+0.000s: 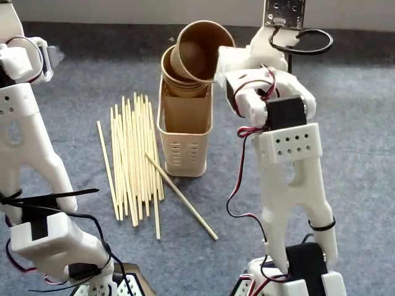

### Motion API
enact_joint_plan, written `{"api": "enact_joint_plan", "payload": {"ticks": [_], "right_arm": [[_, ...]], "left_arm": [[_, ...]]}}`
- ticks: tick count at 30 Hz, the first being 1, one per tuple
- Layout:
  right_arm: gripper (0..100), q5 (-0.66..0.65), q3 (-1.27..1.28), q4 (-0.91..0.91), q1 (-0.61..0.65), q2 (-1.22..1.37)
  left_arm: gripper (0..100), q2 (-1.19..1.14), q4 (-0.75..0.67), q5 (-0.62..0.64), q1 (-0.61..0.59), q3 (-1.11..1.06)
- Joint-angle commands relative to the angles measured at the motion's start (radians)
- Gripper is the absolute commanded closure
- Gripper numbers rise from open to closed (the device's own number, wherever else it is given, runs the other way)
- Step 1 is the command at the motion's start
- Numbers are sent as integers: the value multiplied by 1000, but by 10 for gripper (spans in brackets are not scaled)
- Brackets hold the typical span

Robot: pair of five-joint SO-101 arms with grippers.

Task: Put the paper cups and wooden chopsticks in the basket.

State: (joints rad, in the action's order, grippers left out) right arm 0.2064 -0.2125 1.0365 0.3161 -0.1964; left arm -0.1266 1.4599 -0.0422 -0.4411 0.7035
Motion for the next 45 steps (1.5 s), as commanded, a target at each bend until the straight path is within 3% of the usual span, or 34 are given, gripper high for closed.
{"api": "enact_joint_plan", "payload": {"ticks": [1, 6, 12, 23, 26, 30, 32, 38, 41, 45], "right_arm": [[962, -15, -88, 38, 10, 61], [932, -17, -209, 51, 24, 222], [721, -15, -438, 180, 59, 254], [720, -21, -914, 515, 61, 252], [720, -138, -989, 719, -31, 254], [721, -178, -805, 714, -288, 259], [721, -180, -679, 656, -332, 257], [721, -180, -366, 628, -364, 260], [721, -181, -179, 535, -386, 254], [721, -213, 27, 358, -437, 252]], "left_arm": [[786, 12, -12, -2, 18, 2], [783, 12, -12, -2, 21, 2], [783, 12, -9, -5, 74, -8], [784, 10, 41, -2, 162, -10], [783, 8, 77, 0, 188, -27], [783, 12, 81, 2, 226, -114], [783, 21, 68, 2, 257, -111], [783, 8, 11, -5, 490, 154], [783, 8, 15, -5, 572, 157], [784, -33, 5, -3, 576, 67]]}}
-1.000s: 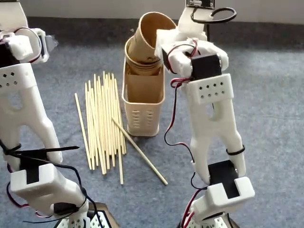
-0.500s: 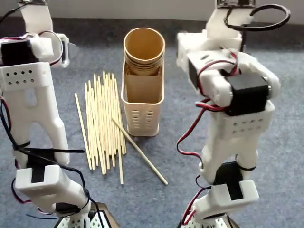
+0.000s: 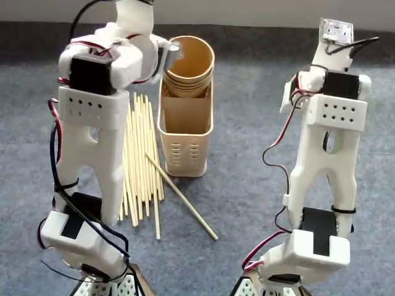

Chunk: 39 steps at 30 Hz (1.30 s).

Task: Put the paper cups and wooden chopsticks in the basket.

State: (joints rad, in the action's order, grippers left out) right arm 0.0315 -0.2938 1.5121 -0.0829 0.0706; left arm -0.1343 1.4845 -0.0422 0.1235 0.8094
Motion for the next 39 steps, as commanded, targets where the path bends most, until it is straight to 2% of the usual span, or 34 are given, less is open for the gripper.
{"api": "enact_joint_plan", "payload": {"ticks": [1, 9, 21, 24, 27, 31, 33, 36, 39], "right_arm": [[721, -51, 150, -156, -47, -15], [721, -68, 314, -297, -64, -15], [721, -68, 321, -305, -65, -8], [721, -69, 334, -335, -68, -7], [721, -69, 414, -423, -88, -35], [721, -69, 479, -414, -91, -240], [721, -69, 487, -378, -82, -407], [721, -71, 553, -312, -59, -634], [721, -129, 742, -321, -7, -808]], "left_arm": [[785, -45, -20, -5, 12, -62], [784, -188, -81, -2, 1, -125], [785, -18, -115, -8, -8, 28], [786, 39, -115, -5, -56, 51], [786, 101, -115, 0, -154, 68], [784, 151, -104, 0, -364, 59], [783, 139, -9, -2, -449, 38], [782, 81, 161, -8, -492, -54], [782, -16, 212, -69, -464, -179]]}}
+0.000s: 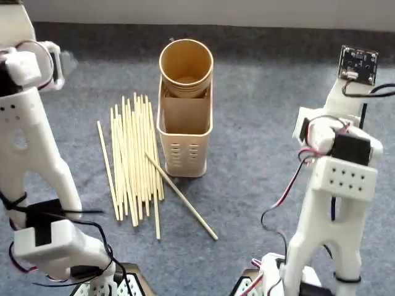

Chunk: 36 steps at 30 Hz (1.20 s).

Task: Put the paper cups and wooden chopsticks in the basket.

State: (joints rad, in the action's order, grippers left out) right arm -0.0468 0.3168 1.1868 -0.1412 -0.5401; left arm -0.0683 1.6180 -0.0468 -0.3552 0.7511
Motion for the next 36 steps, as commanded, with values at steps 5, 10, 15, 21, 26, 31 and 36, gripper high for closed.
{"api": "enact_joint_plan", "payload": {"ticks": [5, 10, 15, 21, 26, 31, 36], "right_arm": [[721, -106, 576, -263, 67, -381], [721, -147, 885, -504, 67, -414], [721, -144, 977, -573, 73, -415], [721, -143, 1023, -596, 73, -420], [721, -143, 1030, -596, 73, -420], [721, -143, 1030, -596, 73, -421], [721, -143, 1032, -596, 73, -417]], "left_arm": [[781, -291, 78, -69, 145, -228], [751, -509, 78, -32, 216, -174], [731, -694, 78, -12, 220, -74], [771, -842, 78, -12, 189, 4], [878, -903, 78, -12, 197, 42], [979, -908, 80, -15, 189, 125], [994, -908, 86, -14, 199, 234]]}}
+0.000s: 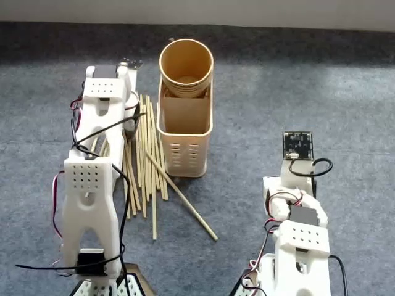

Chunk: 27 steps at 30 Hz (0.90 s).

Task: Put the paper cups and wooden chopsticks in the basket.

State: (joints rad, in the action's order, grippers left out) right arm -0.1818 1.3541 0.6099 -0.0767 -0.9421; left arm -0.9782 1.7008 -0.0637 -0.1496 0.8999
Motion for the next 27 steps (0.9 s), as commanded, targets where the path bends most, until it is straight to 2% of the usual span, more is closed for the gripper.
{"api": "enact_joint_plan", "payload": {"ticks": [1, 13, 19, 24, 27], "right_arm": [[721, -8, -5, -19, 8, -15], [721, -8, -5, -19, 8, -12], [721, -8, 31, -64, 8, -12], [721, -8, 70, -124, 8, -12], [721, -8, 71, -125, 8, -12]], "left_arm": [[994, 2, 3, 3, -2, 104], [995, 74, 60, 3, 71, 479], [995, 251, 60, 3, 105, 481], [995, 346, 57, 3, 139, 361], [995, 386, 52, 6, 140, 374]]}}
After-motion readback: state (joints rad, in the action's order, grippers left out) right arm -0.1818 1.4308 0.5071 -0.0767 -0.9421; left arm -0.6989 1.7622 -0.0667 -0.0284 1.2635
